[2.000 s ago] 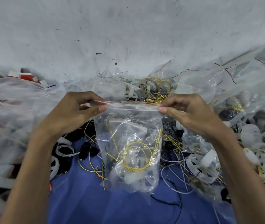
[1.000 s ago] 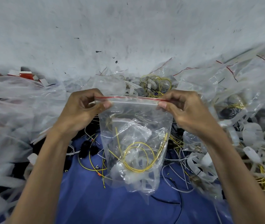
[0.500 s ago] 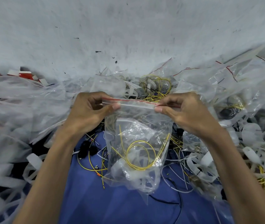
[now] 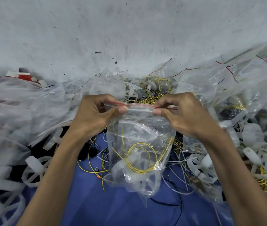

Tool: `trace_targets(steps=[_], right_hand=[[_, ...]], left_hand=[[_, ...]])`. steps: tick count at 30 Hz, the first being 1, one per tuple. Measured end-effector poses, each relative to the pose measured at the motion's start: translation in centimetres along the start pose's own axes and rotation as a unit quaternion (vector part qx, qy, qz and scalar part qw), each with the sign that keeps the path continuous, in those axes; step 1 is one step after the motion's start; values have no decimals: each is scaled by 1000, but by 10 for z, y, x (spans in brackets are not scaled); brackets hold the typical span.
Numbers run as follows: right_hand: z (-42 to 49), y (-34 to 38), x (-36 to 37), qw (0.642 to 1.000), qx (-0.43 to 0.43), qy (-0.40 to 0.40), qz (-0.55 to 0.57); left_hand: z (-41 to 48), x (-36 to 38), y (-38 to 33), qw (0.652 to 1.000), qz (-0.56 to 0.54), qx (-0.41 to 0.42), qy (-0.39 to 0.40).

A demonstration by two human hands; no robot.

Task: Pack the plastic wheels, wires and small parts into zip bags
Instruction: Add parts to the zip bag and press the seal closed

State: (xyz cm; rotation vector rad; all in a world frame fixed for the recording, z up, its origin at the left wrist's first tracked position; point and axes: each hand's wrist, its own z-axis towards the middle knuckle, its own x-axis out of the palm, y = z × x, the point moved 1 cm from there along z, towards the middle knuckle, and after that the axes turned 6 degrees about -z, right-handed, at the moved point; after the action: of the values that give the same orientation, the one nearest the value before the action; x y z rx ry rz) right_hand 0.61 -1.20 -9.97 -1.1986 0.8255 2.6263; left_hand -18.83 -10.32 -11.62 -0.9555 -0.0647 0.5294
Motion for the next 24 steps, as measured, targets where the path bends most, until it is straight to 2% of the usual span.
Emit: trace_targets(steps=[5,11,15,21,24], right_hand=[[1,2,-2,1000,-8,-20,12],[1,4,7,999,-34,5,26],[2,3,8,999,-39,14,20],[1,9,10,996,-86,-4,-23],[1,7,7,997,-75,-11,-5]], left_hand=[[2,-1,-9,997,58,33,-25],[-1,6,-19,991,116,32,61],[0,6,-20,984,157,55,60],[-2,13,-25,979,159,97,84],[-2,11,-26,984,137,76,85]])
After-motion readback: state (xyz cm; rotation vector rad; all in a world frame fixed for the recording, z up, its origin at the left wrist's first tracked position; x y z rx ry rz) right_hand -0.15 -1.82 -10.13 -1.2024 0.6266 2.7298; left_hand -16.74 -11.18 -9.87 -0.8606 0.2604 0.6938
